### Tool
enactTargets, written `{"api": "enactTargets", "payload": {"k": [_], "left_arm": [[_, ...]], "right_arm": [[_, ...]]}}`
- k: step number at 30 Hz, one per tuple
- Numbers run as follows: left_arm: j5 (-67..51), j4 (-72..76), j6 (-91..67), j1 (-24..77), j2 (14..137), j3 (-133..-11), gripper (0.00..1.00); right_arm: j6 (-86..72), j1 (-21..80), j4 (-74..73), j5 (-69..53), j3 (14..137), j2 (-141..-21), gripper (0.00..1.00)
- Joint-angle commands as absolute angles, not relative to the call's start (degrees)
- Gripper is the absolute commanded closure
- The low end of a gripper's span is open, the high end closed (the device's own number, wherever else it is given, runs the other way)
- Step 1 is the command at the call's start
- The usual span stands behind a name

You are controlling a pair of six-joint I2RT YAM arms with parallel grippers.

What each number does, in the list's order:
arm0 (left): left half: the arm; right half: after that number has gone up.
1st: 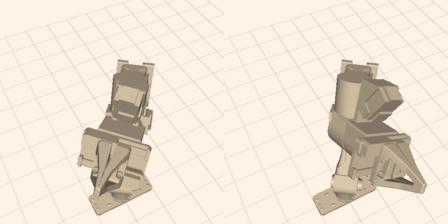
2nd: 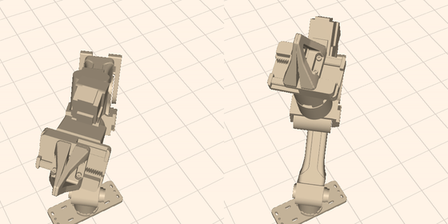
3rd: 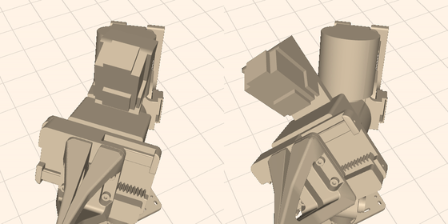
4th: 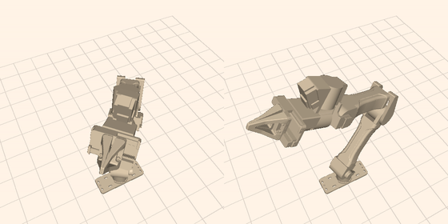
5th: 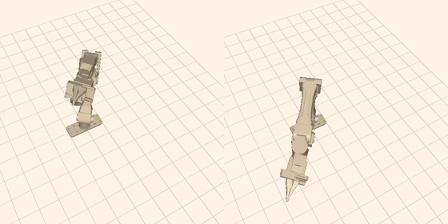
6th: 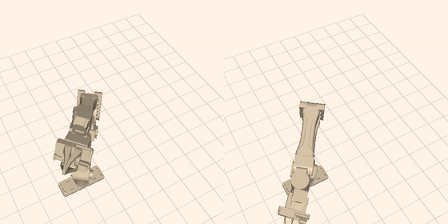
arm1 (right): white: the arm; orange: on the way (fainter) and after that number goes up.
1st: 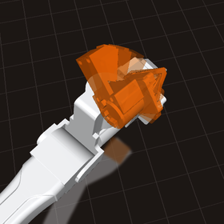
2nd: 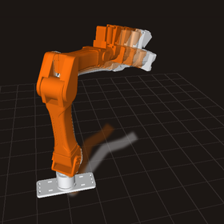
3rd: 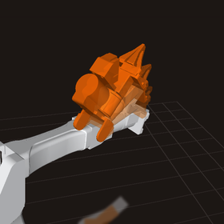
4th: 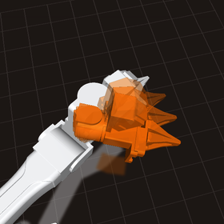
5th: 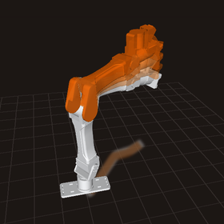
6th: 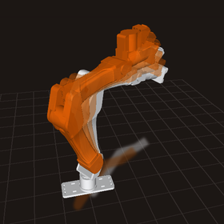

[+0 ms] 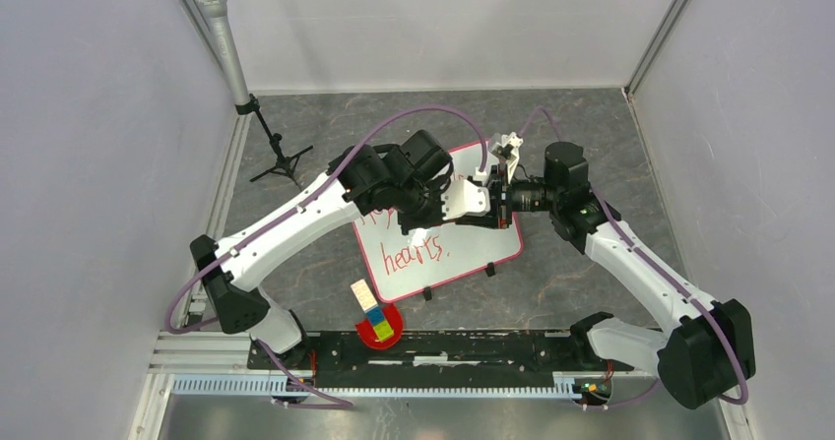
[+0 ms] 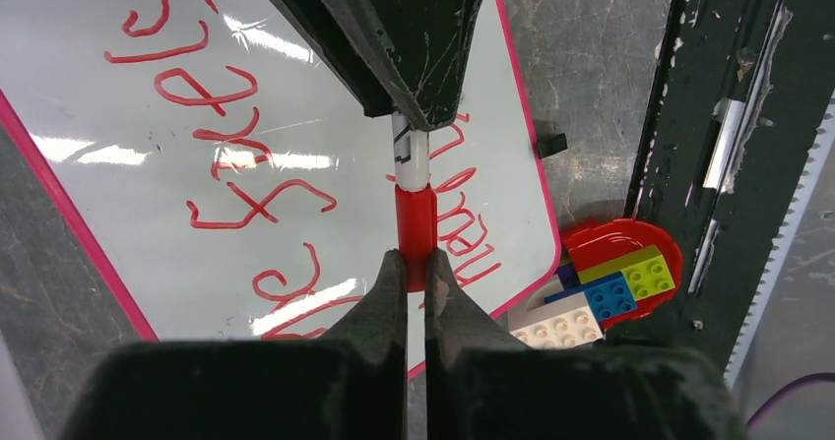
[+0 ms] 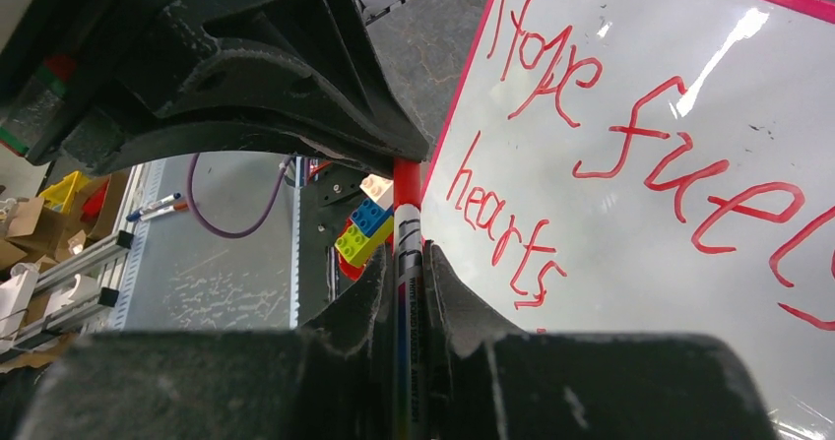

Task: Write a sentence on the whiteboard
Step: Close the whiteboard marker at the center of the board.

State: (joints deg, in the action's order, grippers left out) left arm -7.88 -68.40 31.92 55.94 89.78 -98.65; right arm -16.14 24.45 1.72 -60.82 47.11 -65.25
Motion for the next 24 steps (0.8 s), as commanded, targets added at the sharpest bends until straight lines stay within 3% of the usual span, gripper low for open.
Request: {"api": "enactTargets", "payload": {"k": [1,7,14,20,24], "left_arm": [[-13.4,-59.7,30.2,56.4,88.0,-98.7,0.98],[-12.9,-60.1,29.9,56.5,89.5,-102.3,0.98],[-13.9,-58.4,26.5,55.8,89.3,-102.0,0.89],[-20.7,-57.0,24.6,53.1,89.3,-104.2,0.98],[-22.5,-55.5,24.7,53.2,90.0,-105.1,0.97]], "right_arm": [[-17.1,25.2,6.1,-62.9,47.4,-63.9,1.00],[-12.3,25.7,0.2,-59.1,48.4,-65.1,1.00],[-18.8,26.0,8.3,-62.4,47.1,-65.8,1.00],[-24.0,26.9,13.3,-62.9,46.8,-67.1,1.00],[-20.7,29.7,9.5,-61.5,47.6,-67.9,1.00]]}}
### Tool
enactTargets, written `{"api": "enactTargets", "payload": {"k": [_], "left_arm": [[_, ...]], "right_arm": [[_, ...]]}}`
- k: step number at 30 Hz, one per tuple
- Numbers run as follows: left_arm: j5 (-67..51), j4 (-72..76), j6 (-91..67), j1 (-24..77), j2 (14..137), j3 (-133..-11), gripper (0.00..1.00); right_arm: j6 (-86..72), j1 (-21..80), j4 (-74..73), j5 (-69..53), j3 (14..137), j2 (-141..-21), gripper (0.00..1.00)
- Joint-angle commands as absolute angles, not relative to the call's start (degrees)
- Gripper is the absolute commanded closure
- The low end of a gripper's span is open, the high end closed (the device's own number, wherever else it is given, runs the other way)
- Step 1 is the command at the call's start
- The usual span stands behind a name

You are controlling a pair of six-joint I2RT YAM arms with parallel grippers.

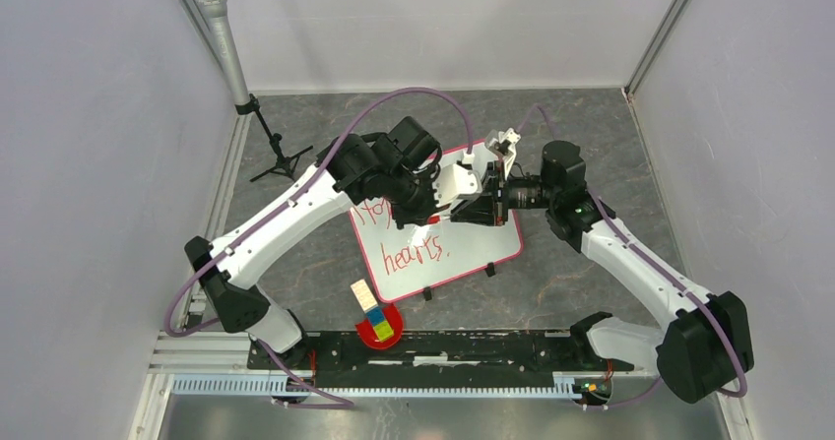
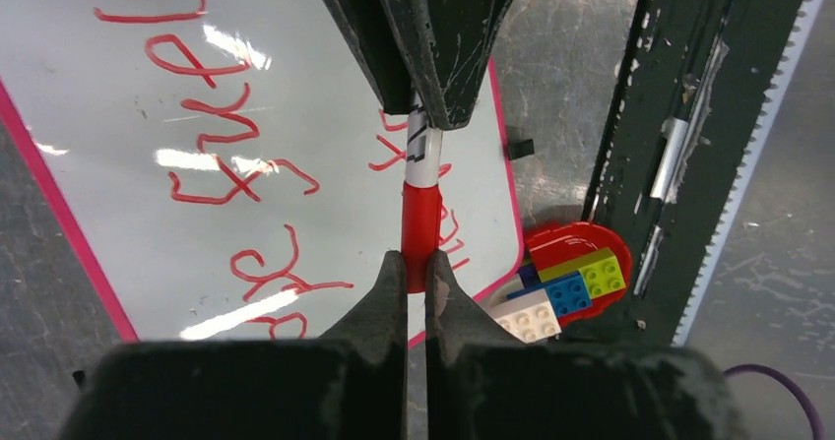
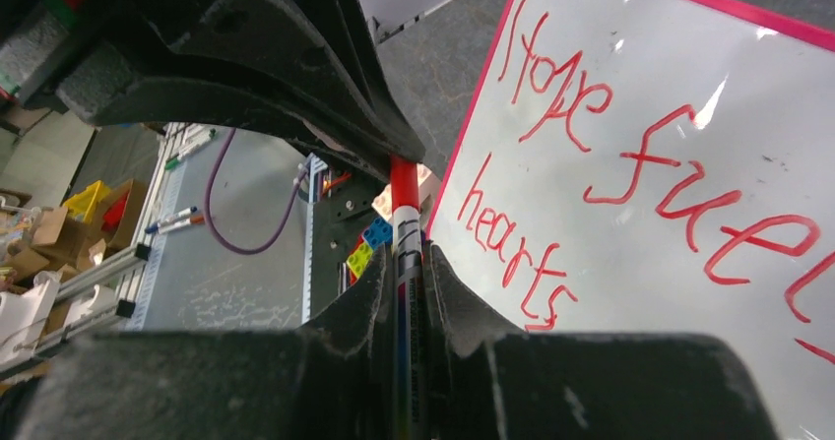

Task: Write a sentence on the whiteboard
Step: Close the whiteboard marker at the center of the board.

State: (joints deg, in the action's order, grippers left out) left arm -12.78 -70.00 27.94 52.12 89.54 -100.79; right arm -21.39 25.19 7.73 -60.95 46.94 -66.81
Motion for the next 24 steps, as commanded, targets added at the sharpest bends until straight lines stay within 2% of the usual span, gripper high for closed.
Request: {"api": "enactTargets", "payload": {"k": [1,16,21,22,24], "left_arm": [[-22.9,-54.9,24.7,53.2,90.3,-105.4,0.98],[-24.6,-50.2,22.5,55.9,94.6,-111.9,0.97],[-23.1,-51.7,23.9,55.9,93.0,-110.3,0.98],[-22.7,-52.7,24.1,55.7,92.7,-110.3,0.97],[-23.5,-54.8,23.8,54.5,91.7,-109.9,0.88]], "right_arm": [[-19.6,30.0,8.0,-61.0,48.2,-68.2,1.00],[-18.2,33.4,6.2,-60.9,50.2,-70.4,1.00],[-16.6,32.4,3.7,-61.5,51.9,-70.4,1.00],[-16.1,31.6,2.9,-61.3,52.8,-70.4,1.00],[-16.3,28.8,2.8,-62.0,54.2,-70.1,1.00]]}}
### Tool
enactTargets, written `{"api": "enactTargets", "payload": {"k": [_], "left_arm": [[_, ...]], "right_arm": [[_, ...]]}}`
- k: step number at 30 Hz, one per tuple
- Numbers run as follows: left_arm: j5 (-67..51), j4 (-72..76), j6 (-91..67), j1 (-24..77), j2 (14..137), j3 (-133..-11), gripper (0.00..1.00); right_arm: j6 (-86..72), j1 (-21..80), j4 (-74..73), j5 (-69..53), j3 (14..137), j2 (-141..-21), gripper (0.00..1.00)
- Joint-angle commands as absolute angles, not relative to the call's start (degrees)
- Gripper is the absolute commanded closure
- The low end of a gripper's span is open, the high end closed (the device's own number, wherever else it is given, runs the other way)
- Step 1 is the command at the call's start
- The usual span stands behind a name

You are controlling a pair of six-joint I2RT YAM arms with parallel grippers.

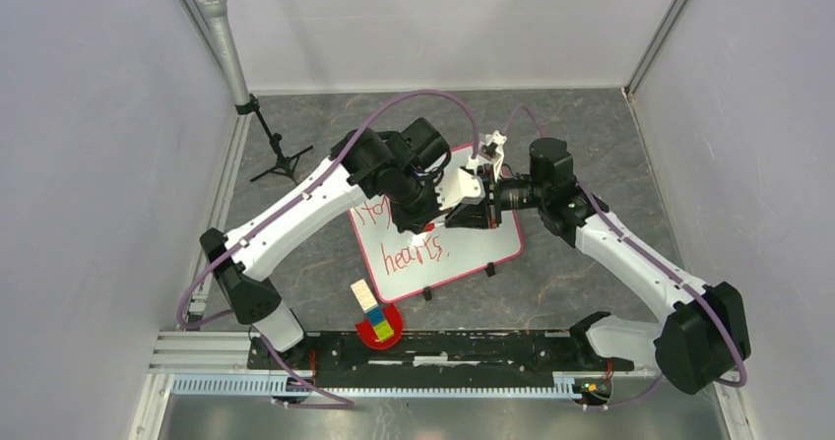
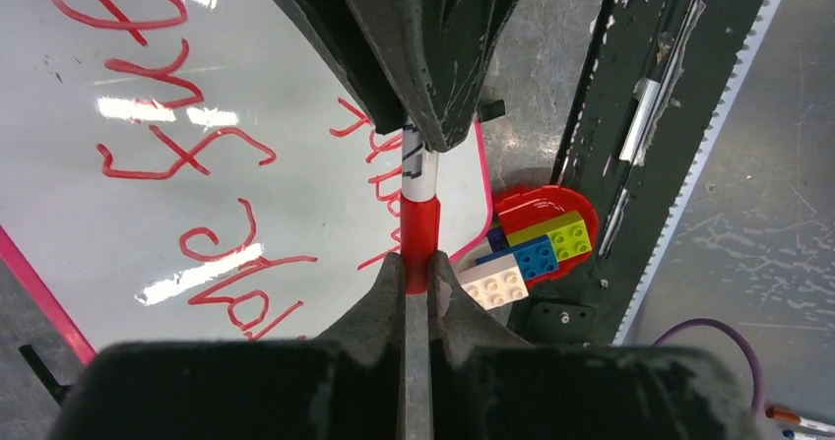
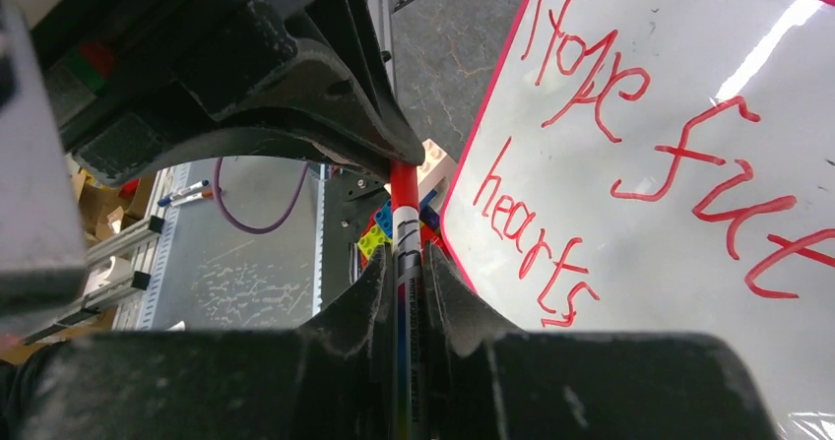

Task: Write a sentence on the whiteboard
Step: Close the whiteboard marker at the center of the board.

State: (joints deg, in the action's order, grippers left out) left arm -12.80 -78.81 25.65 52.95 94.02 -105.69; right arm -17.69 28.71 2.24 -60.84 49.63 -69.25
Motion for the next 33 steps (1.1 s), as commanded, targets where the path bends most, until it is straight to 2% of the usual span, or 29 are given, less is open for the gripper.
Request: {"api": "enactTargets", "payload": {"k": [1,7,12,16,19,24,27,33], "left_arm": [[-24.6,-56.1,24.0,53.2,91.1,-109.7,0.83],[-27.7,-66.1,30.1,47.8,86.9,-107.0,0.55],[-35.7,-61.7,24.6,37.7,82.1,-102.8,0.35],[-38.9,-56.3,23.2,33.3,78.8,-96.9,0.27],[-38.9,-53.1,21.9,33.4,77.4,-93.9,0.21],[-38.7,-52.8,21.4,34.0,78.0,-93.2,0.21],[-39.2,-54.6,22.5,36.1,78.5,-93.2,0.24],[-41.2,-57.1,24.4,37.3,78.8,-90.6,0.45]], "right_arm": [[-16.6,26.8,2.8,-62.3,54.7,-69.9,1.00],[-18.5,17.6,3.4,-65.3,58.1,-69.3,1.00],[-24.8,16.4,10.2,-66.2,58.2,-68.7,1.00],[-33.7,16.8,20.3,-67.1,55.3,-68.2,1.00],[-33.9,18.5,20.0,-66.7,54.8,-67.7,1.00],[-27.7,23.0,12.3,-64.6,56.9,-68.2,1.00],[-23.1,25.3,7.4,-62.9,58.4,-69.0,1.00],[-21.0,26.9,4.9,-62.1,60.3,-70.0,1.00]]}}
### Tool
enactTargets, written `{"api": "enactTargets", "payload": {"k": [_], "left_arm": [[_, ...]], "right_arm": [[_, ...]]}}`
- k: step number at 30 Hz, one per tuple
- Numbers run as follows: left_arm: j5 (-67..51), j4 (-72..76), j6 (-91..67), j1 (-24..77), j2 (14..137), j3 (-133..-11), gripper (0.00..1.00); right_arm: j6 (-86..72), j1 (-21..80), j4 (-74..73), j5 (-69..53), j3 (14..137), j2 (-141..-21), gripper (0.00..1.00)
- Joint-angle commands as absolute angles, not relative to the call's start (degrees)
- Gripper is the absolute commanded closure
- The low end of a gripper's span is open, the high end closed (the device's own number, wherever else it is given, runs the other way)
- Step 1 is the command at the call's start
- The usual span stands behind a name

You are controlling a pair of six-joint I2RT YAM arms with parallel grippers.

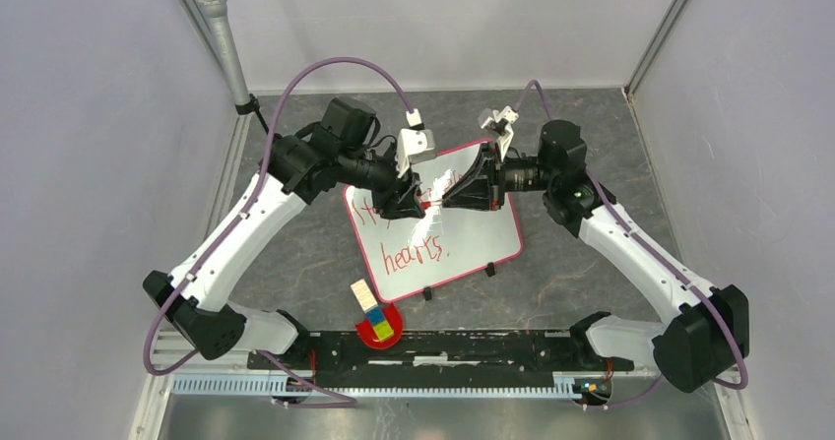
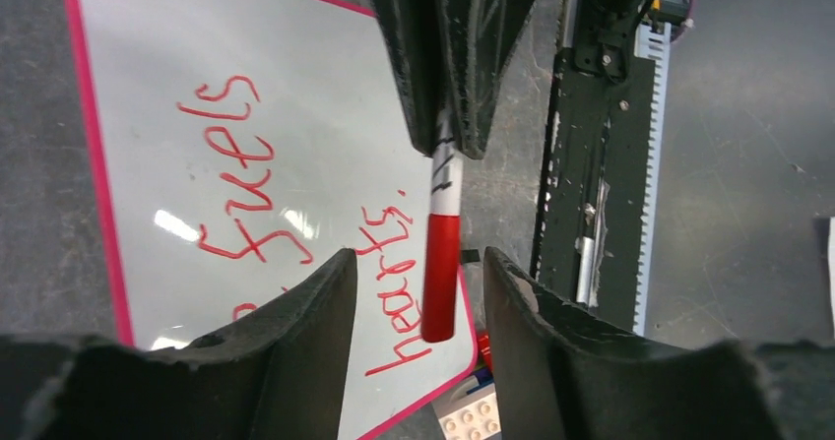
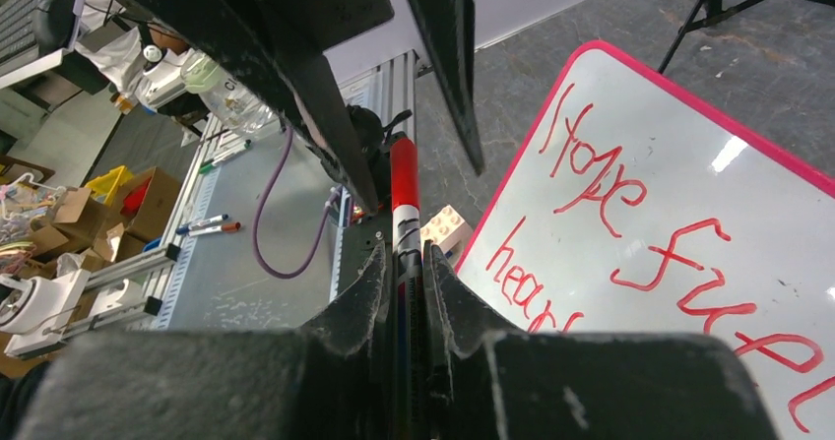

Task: Write a sentence on the whiteboard
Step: Close the whiteboard marker at the center of the board, then place the whiteboard marker at the center of the board.

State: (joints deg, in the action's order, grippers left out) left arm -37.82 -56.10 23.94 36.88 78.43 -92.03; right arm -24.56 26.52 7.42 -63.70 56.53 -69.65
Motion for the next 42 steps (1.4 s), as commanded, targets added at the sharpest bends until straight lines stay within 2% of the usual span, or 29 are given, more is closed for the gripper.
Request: {"api": "enactTargets", "payload": {"k": [1,4,6,12,17,27,34,37,38,39,42], "left_arm": [[-41.4,-57.7,24.9,37.3,78.7,-90.5,0.46],[-41.5,-57.9,25.0,37.3,78.6,-90.1,0.43],[-41.5,-57.8,25.0,37.3,78.8,-90.2,0.46],[-41.8,-57.4,24.9,38.7,79.4,-90.1,0.69],[-42.9,-55.2,22.7,39.7,80.0,-90.2,0.96],[-53.4,-51.9,16.4,39.8,84.0,-97.1,0.98],[-46.6,-53.7,18.9,39.3,80.3,-92.8,0.98],[-44.9,-55.3,19.7,36.0,77.7,-91.1,0.98],[-44.3,-55.5,19.8,35.0,76.6,-90.2,0.98],[-41.8,-55.5,20.9,33.1,73.3,-87.0,0.98],[-40.9,-55.5,20.6,30.7,69.6,-83.8,0.98]], "right_arm": [[-20.4,27.0,4.1,-62.0,60.6,-70.1,1.00],[-19.6,27.1,2.9,-62.0,61.0,-70.2,1.00],[-19.3,27.4,2.5,-62.1,61.1,-70.2,1.00],[-18.8,28.6,2.1,-62.3,60.9,-70.3,1.00],[-18.6,30.0,2.5,-62.8,60.8,-71.0,1.00],[-6.5,35.1,-8.0,-61.2,64.4,-74.0,1.00],[-6.3,34.4,-10.1,-59.1,66.3,-74.1,1.00],[-7.1,32.4,-10.3,-59.1,67.3,-73.8,0.98],[-7.5,31.4,-10.2,-59.1,67.7,-73.7,0.95],[-8.9,29.0,-9.4,-59.5,68.9,-73.4,0.77],[-10.9,26.0,-8.4,-59.9,70.4,-73.3,0.52]]}}
